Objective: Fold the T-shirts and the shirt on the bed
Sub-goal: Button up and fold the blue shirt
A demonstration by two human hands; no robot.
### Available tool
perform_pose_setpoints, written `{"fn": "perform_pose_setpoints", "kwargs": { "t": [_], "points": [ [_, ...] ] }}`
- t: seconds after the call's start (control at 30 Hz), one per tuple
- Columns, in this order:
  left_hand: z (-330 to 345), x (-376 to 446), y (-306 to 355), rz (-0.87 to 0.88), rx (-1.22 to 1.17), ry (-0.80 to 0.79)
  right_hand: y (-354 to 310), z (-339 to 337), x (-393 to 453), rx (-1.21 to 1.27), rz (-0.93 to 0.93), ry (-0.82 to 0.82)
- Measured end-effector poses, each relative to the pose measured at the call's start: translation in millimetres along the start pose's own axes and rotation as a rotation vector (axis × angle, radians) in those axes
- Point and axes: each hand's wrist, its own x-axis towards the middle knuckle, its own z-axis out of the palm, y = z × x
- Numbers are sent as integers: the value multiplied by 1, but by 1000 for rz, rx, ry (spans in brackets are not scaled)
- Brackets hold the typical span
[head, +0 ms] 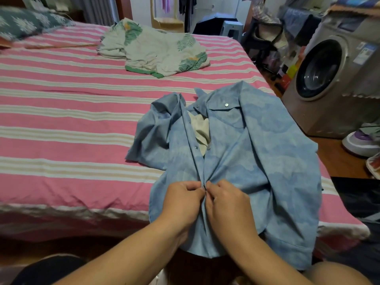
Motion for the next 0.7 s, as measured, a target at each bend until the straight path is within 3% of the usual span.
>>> {"fn": "perform_pose_setpoints", "kwargs": {
  "t": [0.1,0.17,0.27,0.3,0.33,0.4,0.47,0.5,0.63,0.7],
  "points": [
    [-2,2,1,-48,-18,15,1,4,-3,18,-22,-33],
    [-6,1,-2,-53,88,-14,3,-1,-3,-30,-52,-138],
    [-14,-4,-11,103,817,-174,9,-16,-10,-241,-52,-633],
    [-14,-6,-10,175,1006,-164,10,-22,-11,-239,-3,-782],
    [-13,-5,-6,250,1061,-95,11,-26,-10,-221,48,-823],
    [-8,9,9,384,922,87,10,-25,7,-155,106,-643],
    [-3,29,19,374,734,173,10,-11,34,-30,108,-285],
    [-1,38,20,323,699,173,10,-1,45,40,110,-189],
    [3,55,4,163,965,176,28,34,53,-41,236,-423],
    [2,58,3,168,1022,190,37,38,48,-74,293,-388]
  ]
}}
